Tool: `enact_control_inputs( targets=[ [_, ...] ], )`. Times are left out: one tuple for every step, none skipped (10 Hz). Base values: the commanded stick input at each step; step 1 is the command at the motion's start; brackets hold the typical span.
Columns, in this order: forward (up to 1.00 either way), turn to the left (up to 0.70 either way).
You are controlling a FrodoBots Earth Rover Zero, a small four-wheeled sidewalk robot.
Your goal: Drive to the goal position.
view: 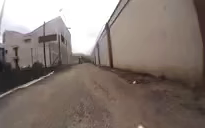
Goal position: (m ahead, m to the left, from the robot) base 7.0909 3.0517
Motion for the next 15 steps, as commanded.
enact_control_inputs(
  targets=[
    [0.30, 0.00],
    [0.30, 0.00],
    [0.30, 0.00],
    [0.30, 0.00],
    [0.30, 0.00],
    [0.30, 0.00],
    [0.30, 0.00],
    [0.30, 0.00],
    [0.30, 0.00],
    [0.30, 0.00],
    [0.30, 0.00],
    [0.30, 0.00],
    [0.30, 0.00],
    [0.30, 0.00],
    [0.30, 0.00]
  ],
)
